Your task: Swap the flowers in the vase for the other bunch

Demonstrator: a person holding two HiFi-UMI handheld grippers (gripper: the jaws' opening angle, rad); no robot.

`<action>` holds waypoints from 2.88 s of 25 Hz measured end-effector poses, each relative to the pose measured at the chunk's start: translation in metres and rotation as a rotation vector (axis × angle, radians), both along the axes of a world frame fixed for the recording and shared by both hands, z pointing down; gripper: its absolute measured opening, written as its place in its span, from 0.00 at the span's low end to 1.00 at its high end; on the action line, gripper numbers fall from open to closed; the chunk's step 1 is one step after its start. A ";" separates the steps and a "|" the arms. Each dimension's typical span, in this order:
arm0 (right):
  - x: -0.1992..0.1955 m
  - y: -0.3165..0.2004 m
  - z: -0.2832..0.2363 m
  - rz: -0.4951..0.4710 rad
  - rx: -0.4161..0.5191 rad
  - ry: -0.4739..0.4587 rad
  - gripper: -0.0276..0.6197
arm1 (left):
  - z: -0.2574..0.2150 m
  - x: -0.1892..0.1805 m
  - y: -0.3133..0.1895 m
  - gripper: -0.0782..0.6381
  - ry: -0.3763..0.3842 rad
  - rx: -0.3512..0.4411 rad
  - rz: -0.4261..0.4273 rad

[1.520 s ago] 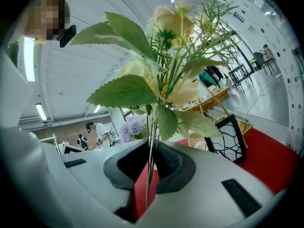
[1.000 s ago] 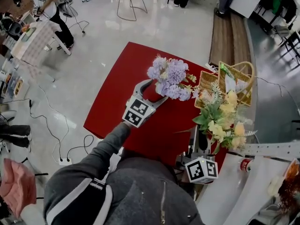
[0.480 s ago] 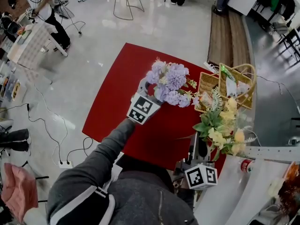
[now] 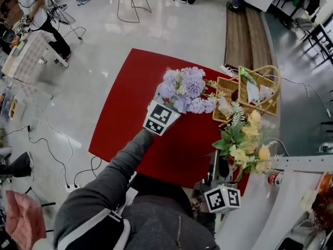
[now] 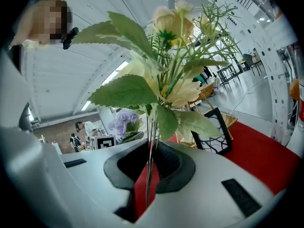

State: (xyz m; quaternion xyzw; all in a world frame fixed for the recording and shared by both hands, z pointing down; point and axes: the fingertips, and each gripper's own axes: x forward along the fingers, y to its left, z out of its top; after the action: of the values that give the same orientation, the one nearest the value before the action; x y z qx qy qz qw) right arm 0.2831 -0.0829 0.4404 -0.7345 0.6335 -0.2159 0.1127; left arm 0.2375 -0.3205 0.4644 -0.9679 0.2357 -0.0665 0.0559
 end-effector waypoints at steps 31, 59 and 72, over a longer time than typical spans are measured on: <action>0.004 0.003 0.002 0.047 0.008 -0.007 0.09 | -0.026 -0.002 -0.008 0.19 0.118 -0.102 -0.031; -0.032 0.023 -0.020 0.015 0.108 0.017 0.09 | -0.161 -0.049 0.024 0.18 0.331 -0.049 0.015; -0.063 0.012 -0.021 -0.076 0.128 0.030 0.09 | -0.176 -0.109 0.029 0.18 0.311 -0.012 -0.049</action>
State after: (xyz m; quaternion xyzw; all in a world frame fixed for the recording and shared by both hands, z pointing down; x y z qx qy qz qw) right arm 0.2202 -0.0704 0.4197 -0.7043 0.6750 -0.1681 0.1416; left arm 0.1283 -0.2916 0.2887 -0.9608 0.2648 0.0814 0.0111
